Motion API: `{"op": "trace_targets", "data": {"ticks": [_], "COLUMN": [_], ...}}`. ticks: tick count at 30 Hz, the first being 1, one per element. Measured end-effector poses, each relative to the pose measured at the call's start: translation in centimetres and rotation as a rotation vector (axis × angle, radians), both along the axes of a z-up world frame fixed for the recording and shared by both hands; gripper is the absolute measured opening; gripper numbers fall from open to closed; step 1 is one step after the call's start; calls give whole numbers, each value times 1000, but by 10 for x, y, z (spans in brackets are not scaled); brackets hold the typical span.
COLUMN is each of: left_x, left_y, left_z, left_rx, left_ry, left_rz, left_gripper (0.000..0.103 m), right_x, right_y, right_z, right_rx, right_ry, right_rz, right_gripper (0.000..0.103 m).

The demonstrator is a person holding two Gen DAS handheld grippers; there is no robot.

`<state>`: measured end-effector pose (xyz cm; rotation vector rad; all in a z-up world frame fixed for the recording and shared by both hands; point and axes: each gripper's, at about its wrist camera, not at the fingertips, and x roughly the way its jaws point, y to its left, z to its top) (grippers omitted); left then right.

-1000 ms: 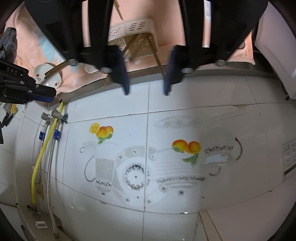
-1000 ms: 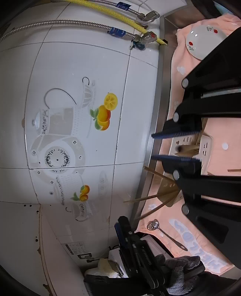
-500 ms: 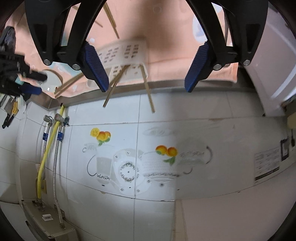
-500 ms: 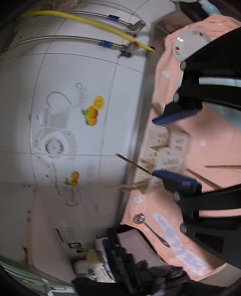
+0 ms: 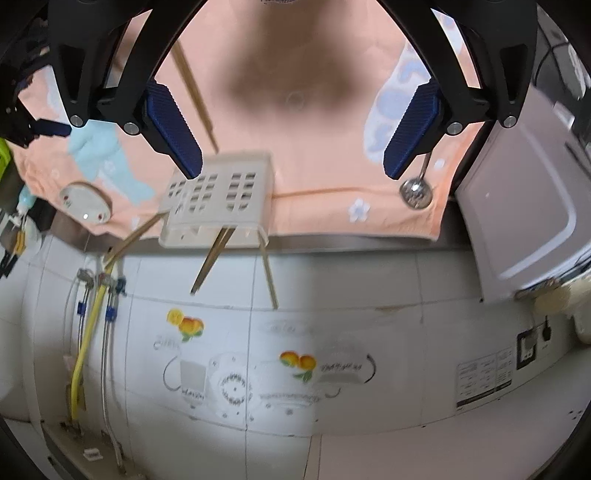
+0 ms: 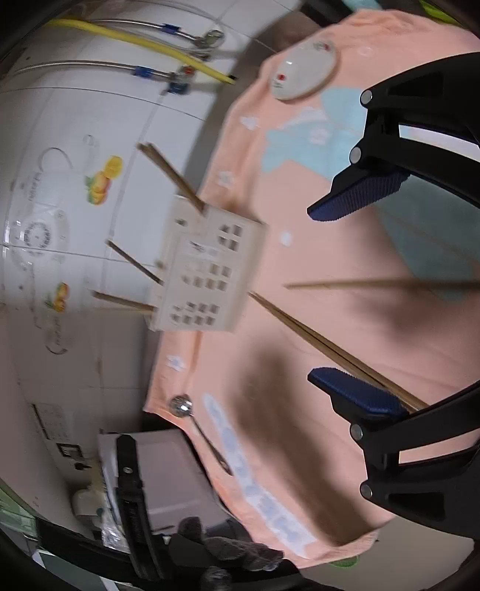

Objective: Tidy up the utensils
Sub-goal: 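Move both tools back over the remaining chopsticks on the towel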

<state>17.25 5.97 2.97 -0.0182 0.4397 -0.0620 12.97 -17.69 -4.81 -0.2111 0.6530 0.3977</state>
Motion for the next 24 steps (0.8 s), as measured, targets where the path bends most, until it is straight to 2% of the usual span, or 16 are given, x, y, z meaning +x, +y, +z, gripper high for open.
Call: {"op": "trace_targets", "data": {"ticks": [7, 12, 24], "left_x": [-18, -25, -29], "left_y": [13, 19, 25], "left_z": [-23, -36, -56], "left_rx": [-47, -63, -86], "left_ry": [48, 76, 138], "left_rz": [33, 49, 66], "left_gripper": [98, 98, 98], "right_x": [-27, -38, -43], "right_y": [11, 19, 32], "right_z": [-42, -61, -79], "right_rx": [16, 15, -52], "right_ry": [98, 137, 128], "right_rz": [8, 10, -12], "right_gripper": [80, 80, 80]}}
